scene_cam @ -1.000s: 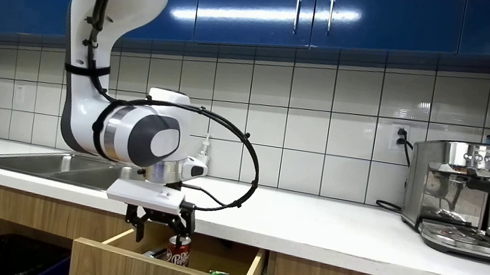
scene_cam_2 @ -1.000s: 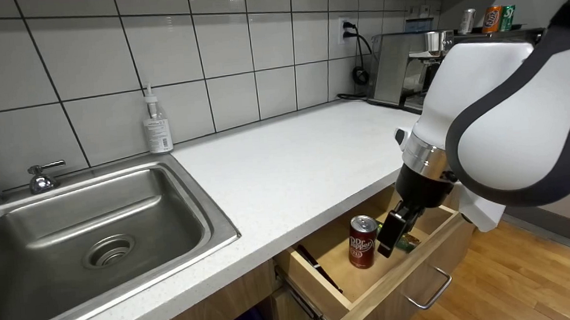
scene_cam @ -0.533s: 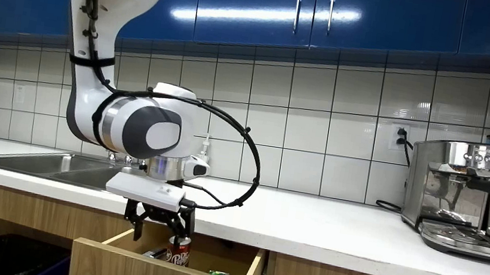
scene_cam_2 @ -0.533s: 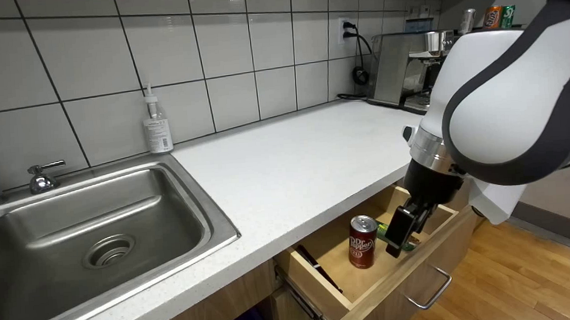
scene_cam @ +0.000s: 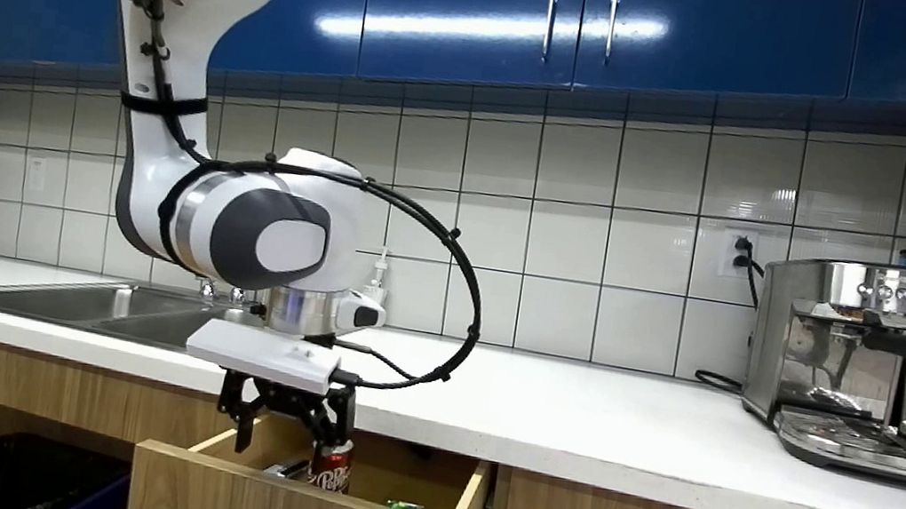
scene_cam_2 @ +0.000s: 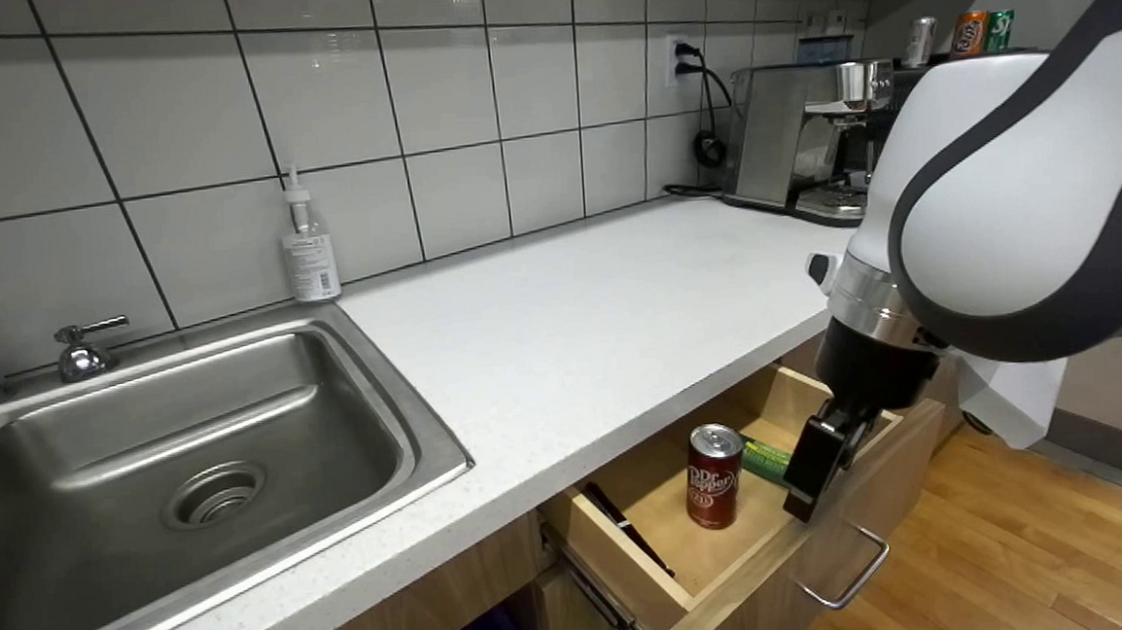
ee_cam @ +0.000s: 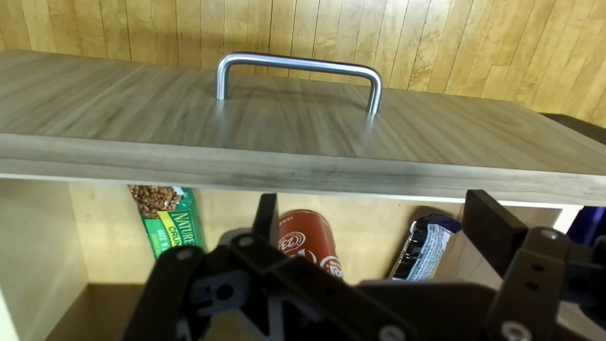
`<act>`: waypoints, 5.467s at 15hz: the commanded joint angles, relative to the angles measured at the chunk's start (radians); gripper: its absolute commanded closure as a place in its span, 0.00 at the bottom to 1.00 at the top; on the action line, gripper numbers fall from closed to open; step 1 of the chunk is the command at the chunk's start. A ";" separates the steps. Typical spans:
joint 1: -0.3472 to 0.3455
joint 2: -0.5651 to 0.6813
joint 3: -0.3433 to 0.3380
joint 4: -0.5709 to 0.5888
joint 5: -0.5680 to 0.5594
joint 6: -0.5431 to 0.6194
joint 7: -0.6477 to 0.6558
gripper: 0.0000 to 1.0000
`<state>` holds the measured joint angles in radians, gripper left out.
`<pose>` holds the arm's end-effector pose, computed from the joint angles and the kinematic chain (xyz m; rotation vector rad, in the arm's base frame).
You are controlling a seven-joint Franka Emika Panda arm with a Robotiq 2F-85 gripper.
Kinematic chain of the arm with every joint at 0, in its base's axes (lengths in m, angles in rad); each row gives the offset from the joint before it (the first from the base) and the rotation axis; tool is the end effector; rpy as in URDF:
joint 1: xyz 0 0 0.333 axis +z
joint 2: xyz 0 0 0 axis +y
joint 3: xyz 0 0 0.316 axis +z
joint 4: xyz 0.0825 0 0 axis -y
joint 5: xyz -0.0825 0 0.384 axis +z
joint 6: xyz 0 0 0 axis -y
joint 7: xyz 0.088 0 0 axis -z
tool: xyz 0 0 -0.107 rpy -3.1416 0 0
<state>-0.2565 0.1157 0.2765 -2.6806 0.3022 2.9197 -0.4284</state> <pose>0.4246 -0.0069 0.2090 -3.0360 -0.2339 -0.2181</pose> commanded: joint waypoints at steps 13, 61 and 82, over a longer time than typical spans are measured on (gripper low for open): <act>0.188 -0.109 -0.184 -0.091 -0.017 -0.085 -0.027 0.00; 0.205 0.139 -0.241 0.069 -0.258 0.059 0.242 0.00; 0.286 0.215 -0.354 0.195 -0.337 0.033 0.416 0.00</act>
<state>0.0104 0.3043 -0.0445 -2.5440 0.0057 2.9613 -0.0566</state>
